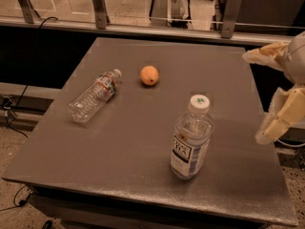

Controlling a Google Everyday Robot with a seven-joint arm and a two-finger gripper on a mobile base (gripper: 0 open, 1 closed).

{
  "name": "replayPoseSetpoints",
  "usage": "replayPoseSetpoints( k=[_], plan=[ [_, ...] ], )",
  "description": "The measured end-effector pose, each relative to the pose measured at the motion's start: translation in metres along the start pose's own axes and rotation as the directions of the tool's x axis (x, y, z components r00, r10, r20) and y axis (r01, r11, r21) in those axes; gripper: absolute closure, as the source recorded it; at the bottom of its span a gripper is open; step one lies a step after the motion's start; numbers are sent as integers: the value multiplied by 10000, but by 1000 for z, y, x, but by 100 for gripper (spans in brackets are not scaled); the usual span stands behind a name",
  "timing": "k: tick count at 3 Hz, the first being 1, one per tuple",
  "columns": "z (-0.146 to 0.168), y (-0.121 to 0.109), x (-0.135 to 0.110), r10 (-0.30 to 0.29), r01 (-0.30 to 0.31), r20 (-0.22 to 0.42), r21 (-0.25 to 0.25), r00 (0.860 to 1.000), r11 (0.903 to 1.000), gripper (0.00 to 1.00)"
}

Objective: Knock blue plastic bottle over

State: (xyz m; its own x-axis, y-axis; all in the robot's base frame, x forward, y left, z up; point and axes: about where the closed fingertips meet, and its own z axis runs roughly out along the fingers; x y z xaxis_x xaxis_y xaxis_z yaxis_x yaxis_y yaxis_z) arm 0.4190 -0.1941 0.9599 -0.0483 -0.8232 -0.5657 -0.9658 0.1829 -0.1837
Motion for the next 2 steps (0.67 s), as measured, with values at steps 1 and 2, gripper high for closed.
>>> replayPoseSetpoints(
  k=[1,2],
  plan=[
    [29,24,17,920,-909,1693,-143,9813,9958,0],
    [42,46,19,1577,-1556,3537,-347,9220,9872,0]
  ],
)
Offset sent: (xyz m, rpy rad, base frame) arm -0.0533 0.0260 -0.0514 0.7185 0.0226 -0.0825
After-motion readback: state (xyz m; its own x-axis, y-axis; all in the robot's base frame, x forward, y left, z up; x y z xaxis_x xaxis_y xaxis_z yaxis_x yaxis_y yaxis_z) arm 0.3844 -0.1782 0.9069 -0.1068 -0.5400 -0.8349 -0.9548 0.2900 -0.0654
